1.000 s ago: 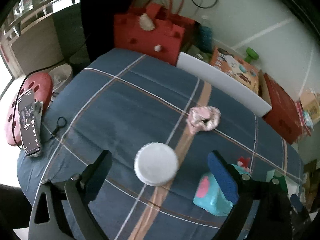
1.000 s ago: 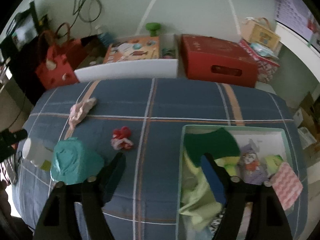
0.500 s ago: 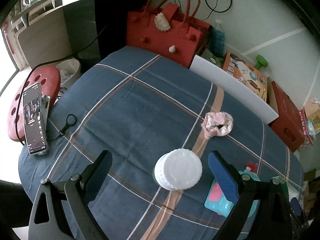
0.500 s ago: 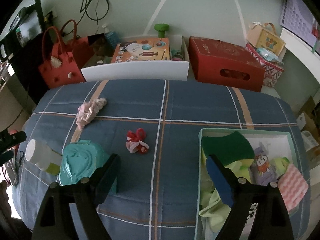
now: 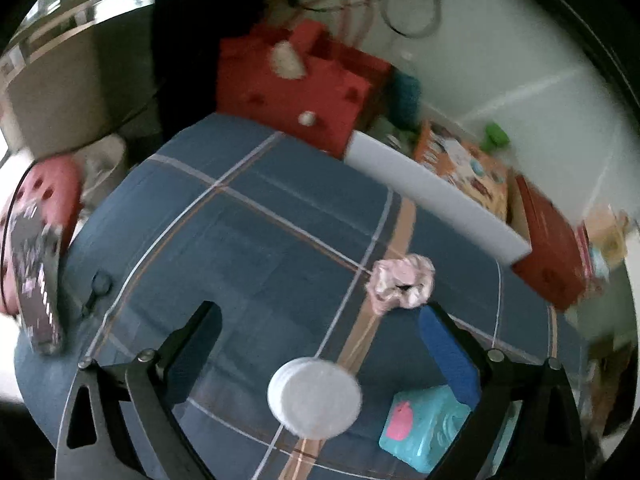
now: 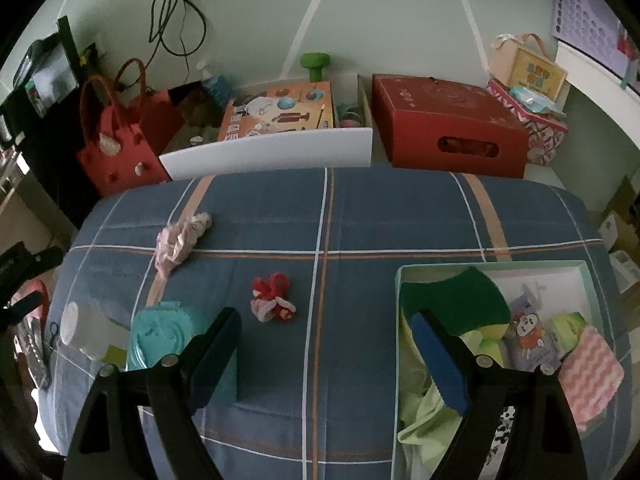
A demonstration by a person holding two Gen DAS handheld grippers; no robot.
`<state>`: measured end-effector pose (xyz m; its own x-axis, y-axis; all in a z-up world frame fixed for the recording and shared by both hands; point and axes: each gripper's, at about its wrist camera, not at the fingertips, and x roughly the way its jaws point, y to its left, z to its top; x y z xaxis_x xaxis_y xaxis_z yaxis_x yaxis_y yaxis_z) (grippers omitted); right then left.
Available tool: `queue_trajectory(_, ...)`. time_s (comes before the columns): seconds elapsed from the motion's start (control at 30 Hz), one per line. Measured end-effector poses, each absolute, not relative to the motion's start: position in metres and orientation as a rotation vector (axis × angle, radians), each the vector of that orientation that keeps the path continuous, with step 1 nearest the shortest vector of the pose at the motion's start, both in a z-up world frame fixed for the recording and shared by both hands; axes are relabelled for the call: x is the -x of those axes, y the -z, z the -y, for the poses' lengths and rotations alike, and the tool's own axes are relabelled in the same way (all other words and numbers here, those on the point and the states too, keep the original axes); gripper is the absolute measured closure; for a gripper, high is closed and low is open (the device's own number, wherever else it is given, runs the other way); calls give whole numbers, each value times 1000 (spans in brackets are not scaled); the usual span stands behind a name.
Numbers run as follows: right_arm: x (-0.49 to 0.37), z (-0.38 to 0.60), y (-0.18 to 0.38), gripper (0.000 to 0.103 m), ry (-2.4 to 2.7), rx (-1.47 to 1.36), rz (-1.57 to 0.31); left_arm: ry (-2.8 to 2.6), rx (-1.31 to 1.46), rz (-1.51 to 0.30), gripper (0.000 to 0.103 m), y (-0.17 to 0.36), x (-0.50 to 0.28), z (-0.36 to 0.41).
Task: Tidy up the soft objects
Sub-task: 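Grasp pink-white scrunchie with left gripper while right gripper grasps red bow tie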
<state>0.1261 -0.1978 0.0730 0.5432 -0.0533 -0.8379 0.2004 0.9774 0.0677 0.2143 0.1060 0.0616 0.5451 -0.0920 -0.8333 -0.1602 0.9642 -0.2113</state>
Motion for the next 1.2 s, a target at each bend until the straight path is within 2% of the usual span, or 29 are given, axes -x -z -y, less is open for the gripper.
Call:
queue_trajectory(0.3, -165, 197, -67, 14, 74, -144, -1071, 77, 110, -1173, 4, -58, -259, -71)
queue_trajectory(0.7, -223, 187, 0, 14, -26, -151, -1328, 104, 125, -1468, 4, -1, -311, -47)
queue_trajectory(0.93, -244, 178, 30, 14, -43, -146, -1420, 75, 125, -1532, 4, 24, -337, -35)
queue_trajectory(1.2, -251, 177, 41, 14, -56, -169, -1444, 82, 99, -1549, 5, 47, -351, -15)
